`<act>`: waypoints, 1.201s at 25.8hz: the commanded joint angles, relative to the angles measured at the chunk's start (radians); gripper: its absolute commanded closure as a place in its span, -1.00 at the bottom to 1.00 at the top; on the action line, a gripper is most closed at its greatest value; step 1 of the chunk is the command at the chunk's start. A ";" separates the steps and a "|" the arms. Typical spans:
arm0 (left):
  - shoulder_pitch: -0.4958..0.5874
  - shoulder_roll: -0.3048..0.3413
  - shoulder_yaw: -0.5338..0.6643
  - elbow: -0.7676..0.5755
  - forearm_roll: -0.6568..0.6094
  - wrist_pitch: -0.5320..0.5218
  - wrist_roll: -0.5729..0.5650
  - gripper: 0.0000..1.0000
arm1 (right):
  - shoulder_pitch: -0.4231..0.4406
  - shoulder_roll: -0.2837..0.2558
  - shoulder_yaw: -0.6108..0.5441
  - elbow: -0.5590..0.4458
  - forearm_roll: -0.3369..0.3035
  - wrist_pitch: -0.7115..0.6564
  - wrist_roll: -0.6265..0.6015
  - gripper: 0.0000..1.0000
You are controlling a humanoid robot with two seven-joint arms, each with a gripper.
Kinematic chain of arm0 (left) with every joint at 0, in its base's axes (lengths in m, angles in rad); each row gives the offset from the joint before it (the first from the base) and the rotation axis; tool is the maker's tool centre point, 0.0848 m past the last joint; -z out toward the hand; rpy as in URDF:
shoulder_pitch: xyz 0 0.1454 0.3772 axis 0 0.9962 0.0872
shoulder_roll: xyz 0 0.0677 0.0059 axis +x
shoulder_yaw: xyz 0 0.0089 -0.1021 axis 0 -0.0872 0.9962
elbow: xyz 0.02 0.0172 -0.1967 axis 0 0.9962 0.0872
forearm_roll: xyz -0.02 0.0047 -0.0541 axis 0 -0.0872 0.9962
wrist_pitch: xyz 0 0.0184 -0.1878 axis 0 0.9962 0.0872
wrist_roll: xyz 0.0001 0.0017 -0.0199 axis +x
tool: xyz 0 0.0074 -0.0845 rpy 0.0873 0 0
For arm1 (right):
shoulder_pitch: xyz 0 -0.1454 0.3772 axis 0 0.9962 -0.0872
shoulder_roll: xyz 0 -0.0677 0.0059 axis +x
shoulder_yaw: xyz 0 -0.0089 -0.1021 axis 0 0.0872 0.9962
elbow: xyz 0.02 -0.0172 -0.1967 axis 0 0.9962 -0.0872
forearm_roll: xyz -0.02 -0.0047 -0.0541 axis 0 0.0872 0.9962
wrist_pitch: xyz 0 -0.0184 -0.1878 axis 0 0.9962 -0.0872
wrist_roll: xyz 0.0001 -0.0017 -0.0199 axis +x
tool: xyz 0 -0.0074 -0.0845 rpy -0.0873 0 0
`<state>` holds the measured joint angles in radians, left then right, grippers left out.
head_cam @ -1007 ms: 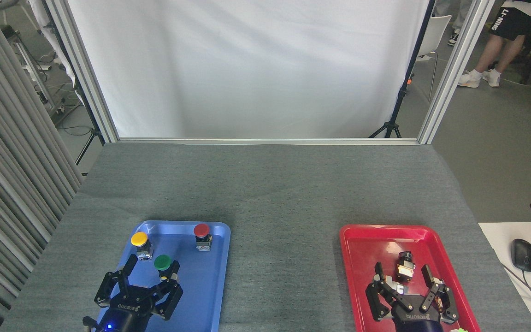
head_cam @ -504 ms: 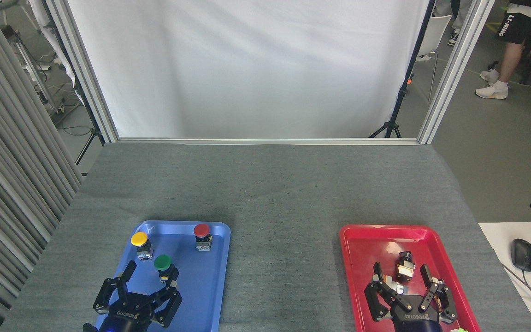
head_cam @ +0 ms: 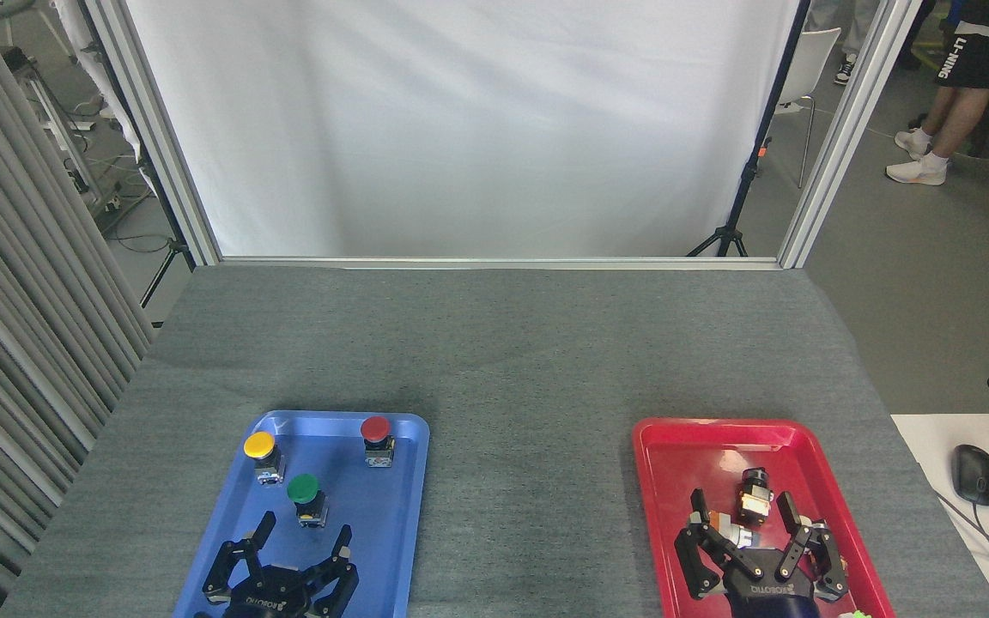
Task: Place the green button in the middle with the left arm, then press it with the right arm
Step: 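Close the left hand around the green button on the blue tray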
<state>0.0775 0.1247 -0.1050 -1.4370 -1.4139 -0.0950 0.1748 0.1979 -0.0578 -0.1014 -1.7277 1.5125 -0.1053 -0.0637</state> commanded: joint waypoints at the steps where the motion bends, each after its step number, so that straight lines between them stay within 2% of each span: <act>1: -0.051 -0.017 -0.004 0.096 -0.010 0.017 0.000 -0.98 | 0.000 -0.001 0.000 0.002 0.000 0.001 0.001 -1.00; 10: -0.145 -0.036 -0.005 0.248 -0.010 0.077 0.003 -0.97 | 0.000 0.001 0.005 0.002 0.000 0.001 -0.007 -1.00; 17: -0.174 -0.037 -0.004 0.267 -0.005 0.147 0.003 -0.83 | 0.000 0.003 0.012 0.003 0.000 0.001 -0.007 -1.00; 22: -0.196 -0.039 -0.005 0.305 -0.002 0.153 0.003 -0.74 | 0.000 0.003 0.012 0.007 0.000 0.001 -0.007 -1.00; 26: -0.205 -0.039 -0.007 0.336 -0.002 0.155 0.005 -0.59 | 0.000 0.003 0.012 0.016 0.002 -0.001 -0.007 -1.00; 31: -0.214 -0.039 -0.036 0.354 0.000 0.152 0.003 -0.07 | 0.000 0.001 0.012 0.017 0.002 -0.001 -0.007 -1.00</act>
<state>-0.1295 0.0860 -0.1251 -1.0990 -1.4151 0.0594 0.1786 0.1979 -0.0553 -0.0890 -1.7117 1.5137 -0.1054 -0.0708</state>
